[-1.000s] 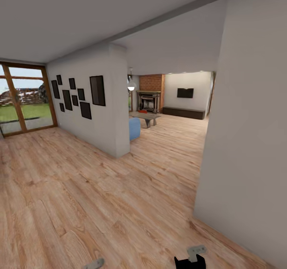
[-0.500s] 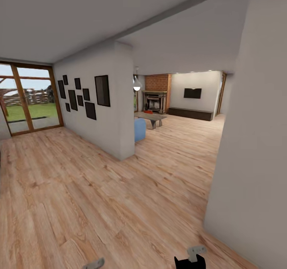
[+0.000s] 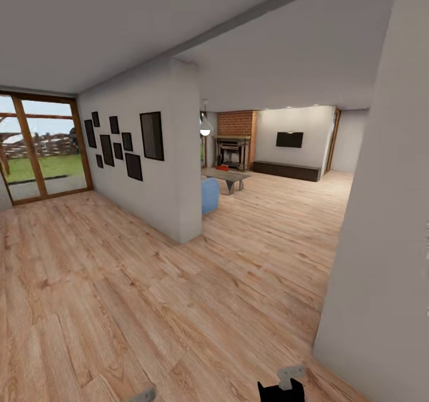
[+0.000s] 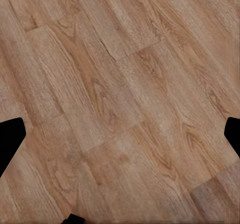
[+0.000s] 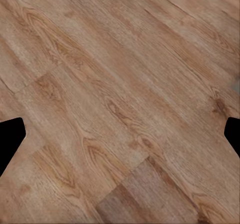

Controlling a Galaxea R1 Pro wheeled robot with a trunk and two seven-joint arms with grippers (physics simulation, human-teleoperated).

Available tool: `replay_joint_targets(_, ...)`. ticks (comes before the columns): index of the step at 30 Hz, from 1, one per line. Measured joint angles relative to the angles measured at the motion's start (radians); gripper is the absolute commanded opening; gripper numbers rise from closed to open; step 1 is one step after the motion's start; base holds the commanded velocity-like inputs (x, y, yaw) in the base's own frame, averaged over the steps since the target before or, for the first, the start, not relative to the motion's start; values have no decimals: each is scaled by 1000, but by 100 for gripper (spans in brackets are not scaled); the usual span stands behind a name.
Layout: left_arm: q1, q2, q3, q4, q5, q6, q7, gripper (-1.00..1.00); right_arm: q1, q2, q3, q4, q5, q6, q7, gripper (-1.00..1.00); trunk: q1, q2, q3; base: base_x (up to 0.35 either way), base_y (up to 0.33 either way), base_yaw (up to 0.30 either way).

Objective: Move the two storage containers from the living room to the garage. In the garage, place one container on the floor and stack the other container on top of it (either order is fine).

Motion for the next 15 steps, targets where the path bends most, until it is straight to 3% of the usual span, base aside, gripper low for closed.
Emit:
replay_joint_targets(5,6,0,0,0,0,-2,0,100,-2,27,-2,9,0,-1,0,100,0,0,0,0,0,0)
replay_joint_targets(15,6,20,-1,3,13,-41,-11,100,-5,10,-2,12,2,-2,13,100,0,0,0,0,0,0)
